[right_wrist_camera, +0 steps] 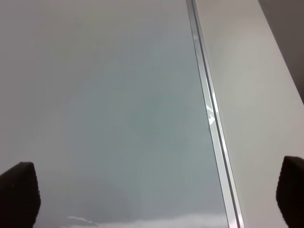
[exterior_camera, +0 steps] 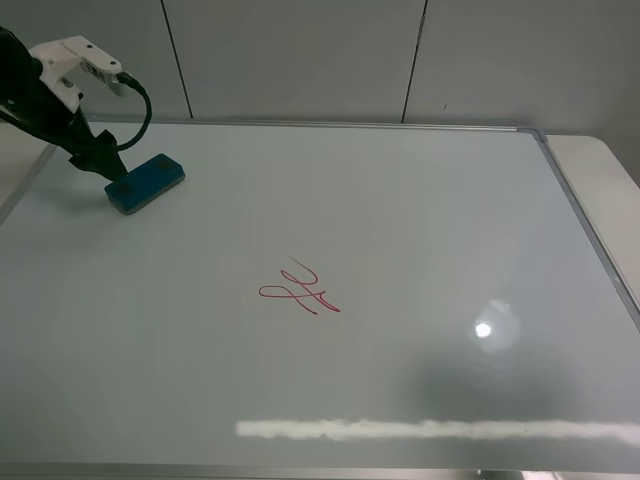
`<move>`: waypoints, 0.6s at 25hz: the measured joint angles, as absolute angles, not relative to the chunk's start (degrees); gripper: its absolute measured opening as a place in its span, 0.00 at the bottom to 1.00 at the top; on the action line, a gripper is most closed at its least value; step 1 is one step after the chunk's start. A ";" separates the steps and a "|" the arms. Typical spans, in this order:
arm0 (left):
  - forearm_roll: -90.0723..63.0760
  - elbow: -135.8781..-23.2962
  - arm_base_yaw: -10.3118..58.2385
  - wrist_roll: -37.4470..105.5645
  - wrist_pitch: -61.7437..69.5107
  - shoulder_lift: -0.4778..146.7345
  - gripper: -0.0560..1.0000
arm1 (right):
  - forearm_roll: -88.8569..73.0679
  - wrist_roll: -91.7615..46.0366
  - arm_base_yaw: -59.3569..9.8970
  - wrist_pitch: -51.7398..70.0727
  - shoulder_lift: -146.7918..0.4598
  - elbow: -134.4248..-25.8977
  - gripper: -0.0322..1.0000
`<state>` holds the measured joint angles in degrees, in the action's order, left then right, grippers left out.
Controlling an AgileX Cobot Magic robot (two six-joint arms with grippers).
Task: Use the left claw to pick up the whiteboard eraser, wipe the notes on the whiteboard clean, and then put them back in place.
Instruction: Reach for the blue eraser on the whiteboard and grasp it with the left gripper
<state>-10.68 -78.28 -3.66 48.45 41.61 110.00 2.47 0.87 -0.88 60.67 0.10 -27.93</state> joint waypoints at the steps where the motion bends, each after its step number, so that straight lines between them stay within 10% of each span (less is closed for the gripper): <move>1: -10.33 -78.70 -3.12 47.91 41.54 110.62 0.99 | 2.47 0.87 -0.88 60.67 0.10 -27.93 0.99; 15: -7.56 -80.64 0.02 45.81 39.50 117.47 0.99 | 2.47 0.87 -0.88 60.67 0.10 -27.93 0.99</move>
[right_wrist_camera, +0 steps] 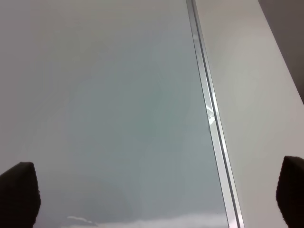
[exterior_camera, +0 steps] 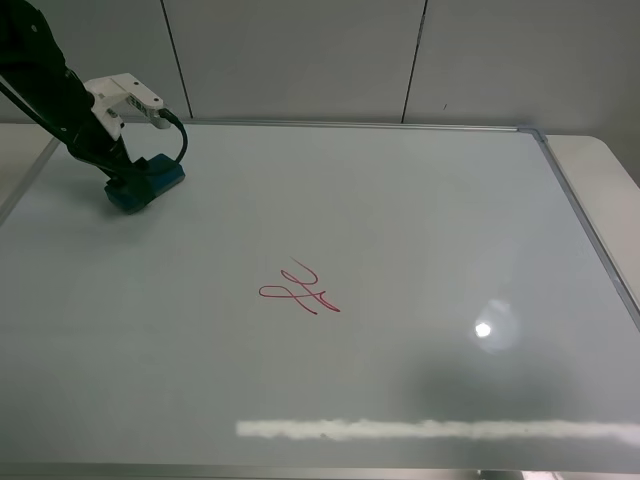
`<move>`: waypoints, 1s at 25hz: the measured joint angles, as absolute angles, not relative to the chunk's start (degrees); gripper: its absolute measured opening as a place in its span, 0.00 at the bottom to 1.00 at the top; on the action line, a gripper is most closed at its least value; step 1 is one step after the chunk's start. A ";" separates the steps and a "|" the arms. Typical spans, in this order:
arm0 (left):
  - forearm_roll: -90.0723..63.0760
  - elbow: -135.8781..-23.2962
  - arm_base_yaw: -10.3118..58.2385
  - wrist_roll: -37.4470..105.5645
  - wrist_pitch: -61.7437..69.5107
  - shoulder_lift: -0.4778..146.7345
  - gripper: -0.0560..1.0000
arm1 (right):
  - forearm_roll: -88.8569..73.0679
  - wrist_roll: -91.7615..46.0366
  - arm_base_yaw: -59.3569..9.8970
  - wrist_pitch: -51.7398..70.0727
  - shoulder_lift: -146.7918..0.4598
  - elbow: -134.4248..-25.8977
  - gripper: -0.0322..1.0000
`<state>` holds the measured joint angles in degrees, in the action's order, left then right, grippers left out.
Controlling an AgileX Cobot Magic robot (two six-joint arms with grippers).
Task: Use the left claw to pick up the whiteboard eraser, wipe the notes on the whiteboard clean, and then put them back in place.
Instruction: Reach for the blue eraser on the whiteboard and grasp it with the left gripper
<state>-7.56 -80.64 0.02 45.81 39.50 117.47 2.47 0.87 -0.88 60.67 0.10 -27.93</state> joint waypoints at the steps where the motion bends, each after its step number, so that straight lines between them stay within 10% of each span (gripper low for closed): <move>1: -7.05 -80.64 0.02 45.57 39.38 117.52 0.99 | 2.47 0.87 -0.88 60.67 0.10 -27.93 0.99; 25: -4.29 -81.52 0.74 43.44 37.35 121.16 0.99 | 2.47 0.87 -0.88 60.67 0.10 -27.93 0.99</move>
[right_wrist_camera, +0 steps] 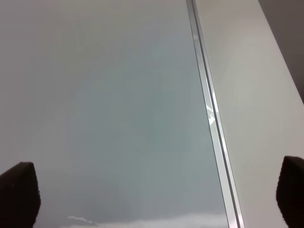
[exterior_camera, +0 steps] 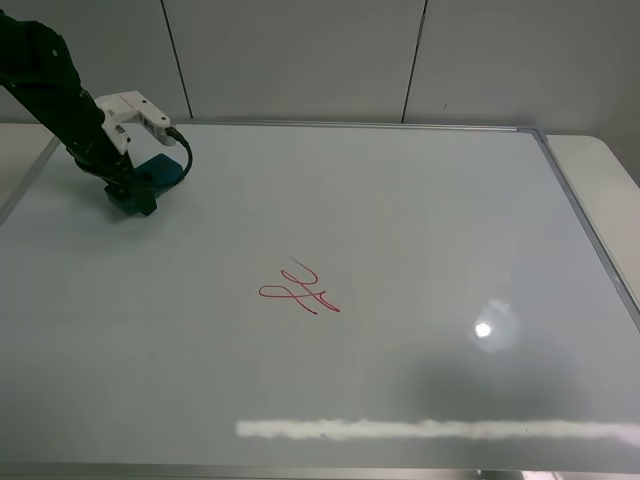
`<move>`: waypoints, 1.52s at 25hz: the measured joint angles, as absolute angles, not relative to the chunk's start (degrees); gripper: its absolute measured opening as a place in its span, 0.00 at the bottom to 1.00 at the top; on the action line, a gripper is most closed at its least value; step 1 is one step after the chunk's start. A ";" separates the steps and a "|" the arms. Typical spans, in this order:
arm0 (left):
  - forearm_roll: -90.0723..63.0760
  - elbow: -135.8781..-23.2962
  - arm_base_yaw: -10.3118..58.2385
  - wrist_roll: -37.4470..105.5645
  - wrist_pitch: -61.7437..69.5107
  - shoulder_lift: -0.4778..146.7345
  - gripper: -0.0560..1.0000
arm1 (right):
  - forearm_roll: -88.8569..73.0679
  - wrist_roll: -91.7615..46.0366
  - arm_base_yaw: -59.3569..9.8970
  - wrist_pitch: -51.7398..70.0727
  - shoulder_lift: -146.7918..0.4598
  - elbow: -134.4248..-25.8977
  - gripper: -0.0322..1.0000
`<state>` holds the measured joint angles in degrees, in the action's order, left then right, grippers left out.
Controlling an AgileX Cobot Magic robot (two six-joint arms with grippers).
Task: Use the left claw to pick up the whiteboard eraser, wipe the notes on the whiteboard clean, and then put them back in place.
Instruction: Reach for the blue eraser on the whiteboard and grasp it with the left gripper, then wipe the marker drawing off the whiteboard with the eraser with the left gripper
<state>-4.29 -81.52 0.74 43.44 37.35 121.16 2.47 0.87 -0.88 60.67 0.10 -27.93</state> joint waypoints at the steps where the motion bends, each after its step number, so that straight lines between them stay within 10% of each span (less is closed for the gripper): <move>1: -4.29 -81.88 0.88 43.49 37.51 121.23 0.99 | 2.47 0.87 -0.88 60.67 0.10 -27.93 0.99; 19: -4.42 -82.66 1.03 43.40 37.18 121.65 0.99 | 2.47 0.87 -0.88 60.67 0.10 -27.93 0.99; 24: -5.26 -82.69 1.03 43.23 37.72 122.06 0.56 | 2.47 0.87 -0.88 60.67 0.10 -27.93 0.99; 38: -5.39 -82.98 1.03 42.82 39.64 122.06 0.58 | 2.47 0.87 -0.88 60.67 0.10 -27.93 0.99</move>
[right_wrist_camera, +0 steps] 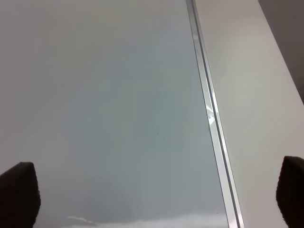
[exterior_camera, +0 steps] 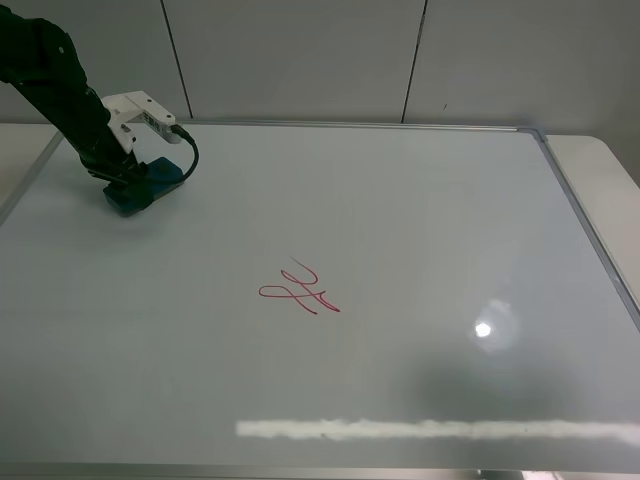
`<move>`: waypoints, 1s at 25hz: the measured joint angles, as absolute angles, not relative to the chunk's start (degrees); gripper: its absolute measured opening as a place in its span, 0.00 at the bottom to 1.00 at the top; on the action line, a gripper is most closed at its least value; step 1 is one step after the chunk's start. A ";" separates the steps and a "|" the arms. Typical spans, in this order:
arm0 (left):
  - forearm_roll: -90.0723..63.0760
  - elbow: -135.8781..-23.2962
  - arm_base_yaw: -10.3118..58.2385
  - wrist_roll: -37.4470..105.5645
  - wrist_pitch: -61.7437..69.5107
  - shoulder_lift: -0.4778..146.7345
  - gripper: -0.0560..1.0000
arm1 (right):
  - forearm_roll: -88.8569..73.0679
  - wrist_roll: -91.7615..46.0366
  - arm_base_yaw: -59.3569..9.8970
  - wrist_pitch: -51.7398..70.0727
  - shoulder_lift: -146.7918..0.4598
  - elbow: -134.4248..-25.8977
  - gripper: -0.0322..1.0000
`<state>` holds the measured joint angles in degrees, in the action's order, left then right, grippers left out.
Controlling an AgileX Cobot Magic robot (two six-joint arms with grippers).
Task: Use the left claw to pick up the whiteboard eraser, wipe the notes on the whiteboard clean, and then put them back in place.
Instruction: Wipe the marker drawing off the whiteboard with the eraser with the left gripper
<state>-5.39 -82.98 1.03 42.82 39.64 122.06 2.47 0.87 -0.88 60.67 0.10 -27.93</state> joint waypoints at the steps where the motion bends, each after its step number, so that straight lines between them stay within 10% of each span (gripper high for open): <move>1: -5.39 -82.98 1.03 42.82 39.66 122.06 0.58 | 2.47 0.87 -0.88 60.67 0.10 -27.93 0.99; 25: 1.79 -72.38 23.59 18.06 54.01 100.84 0.58 | 2.47 0.87 -0.88 60.67 0.10 -27.93 0.99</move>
<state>1.79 -72.38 23.59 18.06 54.01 100.84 2.47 0.87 -0.88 60.67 0.10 -27.93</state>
